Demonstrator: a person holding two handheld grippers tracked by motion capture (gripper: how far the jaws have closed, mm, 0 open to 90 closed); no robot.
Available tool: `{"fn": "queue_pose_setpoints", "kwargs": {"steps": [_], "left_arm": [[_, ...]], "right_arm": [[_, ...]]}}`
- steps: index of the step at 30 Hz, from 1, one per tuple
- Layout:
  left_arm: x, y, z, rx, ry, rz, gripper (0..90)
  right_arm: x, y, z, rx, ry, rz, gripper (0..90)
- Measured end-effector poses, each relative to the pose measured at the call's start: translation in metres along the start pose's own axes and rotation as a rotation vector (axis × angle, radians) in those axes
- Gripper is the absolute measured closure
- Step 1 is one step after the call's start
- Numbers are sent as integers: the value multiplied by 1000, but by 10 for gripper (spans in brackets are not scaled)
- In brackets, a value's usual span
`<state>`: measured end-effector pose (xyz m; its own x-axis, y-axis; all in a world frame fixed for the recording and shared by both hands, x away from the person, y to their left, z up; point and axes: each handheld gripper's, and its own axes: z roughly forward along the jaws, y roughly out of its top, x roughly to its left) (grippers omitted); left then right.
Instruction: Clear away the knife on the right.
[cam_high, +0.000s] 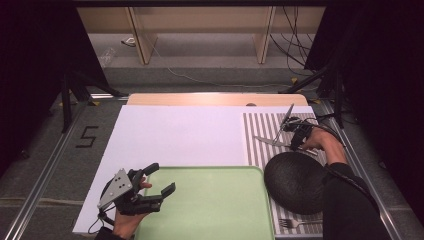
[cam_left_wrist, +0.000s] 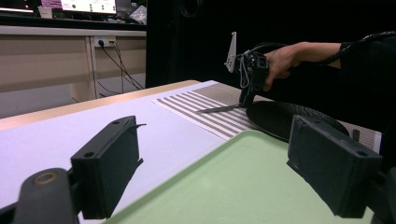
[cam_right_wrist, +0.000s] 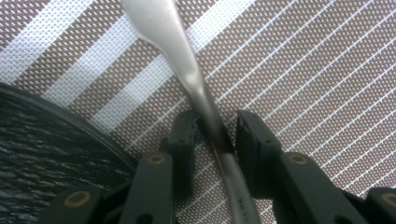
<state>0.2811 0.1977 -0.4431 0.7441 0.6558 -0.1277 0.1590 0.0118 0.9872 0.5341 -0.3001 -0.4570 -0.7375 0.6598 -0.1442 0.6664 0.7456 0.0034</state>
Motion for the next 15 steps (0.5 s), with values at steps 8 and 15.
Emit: {"fn": "queue_pose_setpoints", "kwargs": {"steps": [8,15], "left_arm": [[0,0,0,-4,-5,-1,162],[0,0,0,0,-4,1,162]], "right_arm": [[2,1,0,5,15,-19,760],[4,1,-1,12,8,-47,797]]}}
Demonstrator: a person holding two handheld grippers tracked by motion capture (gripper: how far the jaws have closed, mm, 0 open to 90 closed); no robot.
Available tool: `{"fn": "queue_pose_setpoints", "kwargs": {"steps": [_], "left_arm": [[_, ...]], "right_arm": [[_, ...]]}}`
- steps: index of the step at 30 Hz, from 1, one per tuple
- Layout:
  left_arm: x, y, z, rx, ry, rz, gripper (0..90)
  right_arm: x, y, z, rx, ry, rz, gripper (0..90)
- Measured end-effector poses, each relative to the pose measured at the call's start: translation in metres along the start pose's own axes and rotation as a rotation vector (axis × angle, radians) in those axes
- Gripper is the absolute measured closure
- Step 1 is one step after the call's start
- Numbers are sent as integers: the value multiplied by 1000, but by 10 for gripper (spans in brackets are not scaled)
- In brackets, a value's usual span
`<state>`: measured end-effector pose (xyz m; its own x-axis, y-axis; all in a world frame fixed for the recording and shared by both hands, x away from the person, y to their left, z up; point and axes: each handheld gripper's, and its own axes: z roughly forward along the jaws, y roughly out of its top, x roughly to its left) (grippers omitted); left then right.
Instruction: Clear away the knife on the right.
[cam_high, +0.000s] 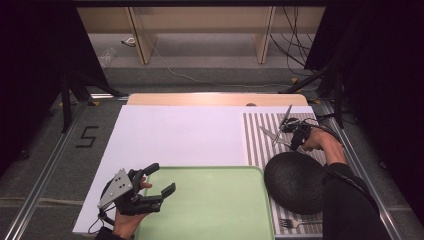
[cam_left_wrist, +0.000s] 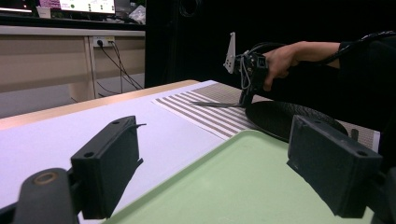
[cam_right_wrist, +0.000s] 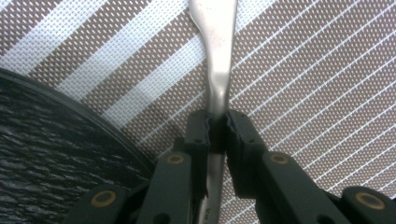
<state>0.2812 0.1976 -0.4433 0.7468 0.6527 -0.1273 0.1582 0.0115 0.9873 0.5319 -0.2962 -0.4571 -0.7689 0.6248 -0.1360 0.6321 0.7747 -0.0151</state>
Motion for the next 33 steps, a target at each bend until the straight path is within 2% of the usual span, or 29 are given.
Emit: {"fn": "queue_pose_setpoints", "kwargs": {"steps": [2,5,6,8,9,12,13,14,17,18,19,20,22,24,29,33], "left_arm": [[0,0,0,0,1,-1,161],[0,0,0,2,1,-1,162],[0,0,0,2,2,-1,162],[0,0,0,0,2,-3,162],[0,0,0,2,1,-2,162],[0,0,0,2,2,-3,162],[0,0,0,1,1,-3,162],[0,0,0,2,1,-2,161],[0,0,0,0,4,-3,161],[1,0,0,1,4,-3,162],[0,0,0,2,4,-2,162],[0,0,0,2,5,-2,162],[0,0,0,0,5,-2,161],[0,0,0,2,5,0,162],[0,0,0,1,8,0,162],[0,0,0,0,8,4,162]], "right_arm": [[1,0,-1,11,-8,-21,799],[2,0,0,-1,-21,-43,802],[3,1,-1,9,-24,-40,802],[2,0,-3,-2,-56,-66,803],[3,-1,-4,-9,-62,-50,803],[-1,-3,-11,-40,-91,-64,803],[-1,-4,-14,-57,-93,-38,803],[-2,-5,-19,-54,-103,-42,803],[-4,-7,-31,-103,-112,-34,803],[-3,-8,-36,-133,-108,-9,803],[-4,-9,-41,-169,-97,-3,804],[-4,-11,-46,-182,-84,-13,803],[-2,-12,-53,-253,-55,15,804],[0,-14,-60,-313,-6,52,804],[10,-20,-71,-479,155,81,804],[19,-20,-75,-551,226,109,804]]}}
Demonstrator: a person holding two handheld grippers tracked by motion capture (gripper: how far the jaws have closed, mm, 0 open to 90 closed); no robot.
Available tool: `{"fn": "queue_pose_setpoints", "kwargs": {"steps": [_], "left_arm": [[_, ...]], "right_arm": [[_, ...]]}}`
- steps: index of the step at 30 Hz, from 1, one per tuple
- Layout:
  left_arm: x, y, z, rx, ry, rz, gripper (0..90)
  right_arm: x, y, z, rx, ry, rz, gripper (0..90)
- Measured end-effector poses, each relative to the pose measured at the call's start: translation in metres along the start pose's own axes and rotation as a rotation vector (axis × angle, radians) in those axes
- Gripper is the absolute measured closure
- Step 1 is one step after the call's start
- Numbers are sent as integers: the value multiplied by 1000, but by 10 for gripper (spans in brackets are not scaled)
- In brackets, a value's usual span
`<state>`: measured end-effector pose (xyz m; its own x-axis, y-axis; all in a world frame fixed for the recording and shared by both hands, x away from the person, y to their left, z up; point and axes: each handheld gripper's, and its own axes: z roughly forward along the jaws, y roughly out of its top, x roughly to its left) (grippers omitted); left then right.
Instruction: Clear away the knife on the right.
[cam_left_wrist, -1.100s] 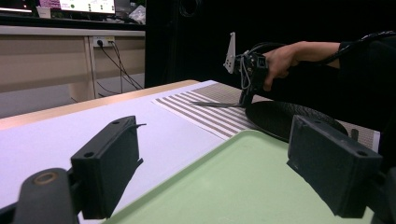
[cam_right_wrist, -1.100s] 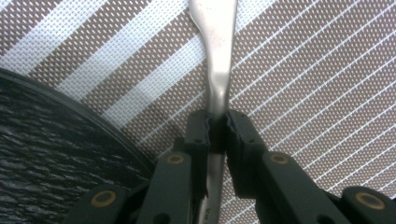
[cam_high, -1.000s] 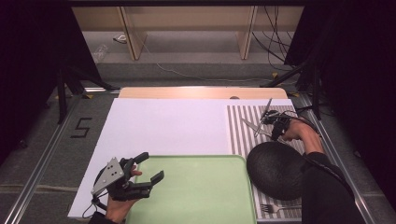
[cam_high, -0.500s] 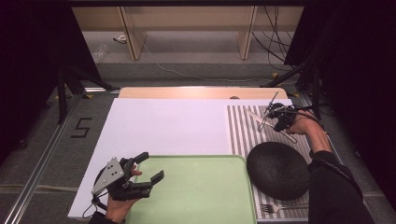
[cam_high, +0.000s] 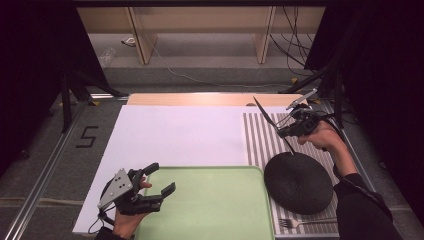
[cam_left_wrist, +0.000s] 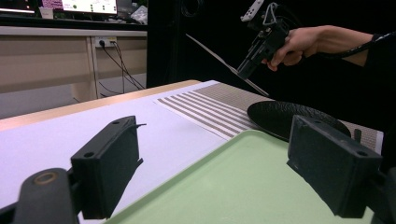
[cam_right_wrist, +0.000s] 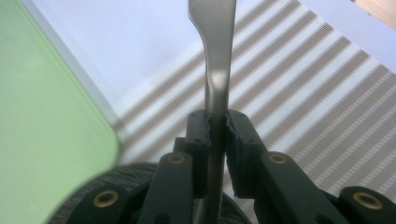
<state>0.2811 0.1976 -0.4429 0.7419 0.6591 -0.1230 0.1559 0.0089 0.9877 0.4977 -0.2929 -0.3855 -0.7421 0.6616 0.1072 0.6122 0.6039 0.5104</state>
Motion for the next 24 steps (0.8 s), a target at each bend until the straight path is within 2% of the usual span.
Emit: {"fn": "queue_pose_setpoints", "kwargs": {"steps": [6,13,22,24], "left_arm": [[0,0,0,0,1,0,162],[0,0,0,-1,4,2,161],[1,0,-1,-2,12,10,162],[1,0,-1,1,13,11,162]], "right_arm": [[11,-2,-1,-90,77,37,804],[26,-8,1,-166,167,63,804],[56,-20,4,-276,357,68,804],[64,-20,2,-281,375,60,804]]}}
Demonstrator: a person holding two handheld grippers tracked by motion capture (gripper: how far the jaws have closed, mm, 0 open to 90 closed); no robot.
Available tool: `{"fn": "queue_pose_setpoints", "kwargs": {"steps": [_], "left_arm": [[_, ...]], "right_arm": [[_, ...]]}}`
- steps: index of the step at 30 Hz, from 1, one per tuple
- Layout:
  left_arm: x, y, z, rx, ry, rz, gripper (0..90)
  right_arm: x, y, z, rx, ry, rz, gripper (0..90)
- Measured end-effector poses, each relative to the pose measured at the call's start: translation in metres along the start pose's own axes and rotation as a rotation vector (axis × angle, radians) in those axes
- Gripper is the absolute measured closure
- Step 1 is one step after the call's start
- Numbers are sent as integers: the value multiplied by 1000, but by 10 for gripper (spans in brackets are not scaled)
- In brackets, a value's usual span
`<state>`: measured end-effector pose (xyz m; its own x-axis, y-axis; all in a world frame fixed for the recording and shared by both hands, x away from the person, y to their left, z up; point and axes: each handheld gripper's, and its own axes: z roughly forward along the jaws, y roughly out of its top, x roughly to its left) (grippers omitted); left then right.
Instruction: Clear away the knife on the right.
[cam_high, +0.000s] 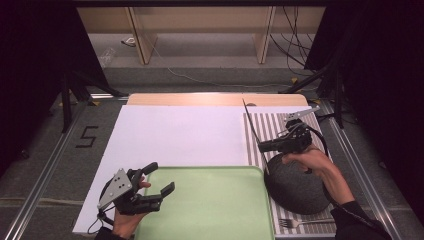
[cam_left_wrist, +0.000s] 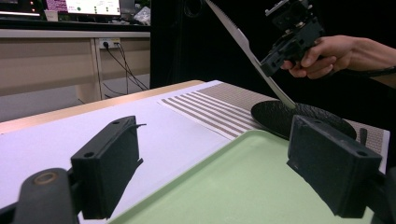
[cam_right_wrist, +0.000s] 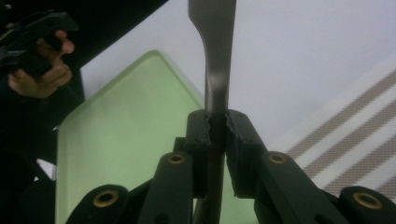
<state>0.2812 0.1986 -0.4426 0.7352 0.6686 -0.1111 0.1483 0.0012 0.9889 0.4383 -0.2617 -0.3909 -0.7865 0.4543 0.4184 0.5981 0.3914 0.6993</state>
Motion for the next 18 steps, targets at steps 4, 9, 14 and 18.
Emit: {"fn": "queue_pose_setpoints", "kwargs": {"steps": [4,9,14,18], "left_arm": [[0,0,0,-1,1,2,162],[0,0,-1,-4,2,1,162],[0,0,-1,-4,2,1,162],[0,1,-1,-6,1,1,162]], "right_arm": [[13,2,3,-12,22,-14,804],[23,3,8,-8,33,-20,804],[32,0,16,8,28,-29,804],[36,-3,20,11,30,-21,804]]}}
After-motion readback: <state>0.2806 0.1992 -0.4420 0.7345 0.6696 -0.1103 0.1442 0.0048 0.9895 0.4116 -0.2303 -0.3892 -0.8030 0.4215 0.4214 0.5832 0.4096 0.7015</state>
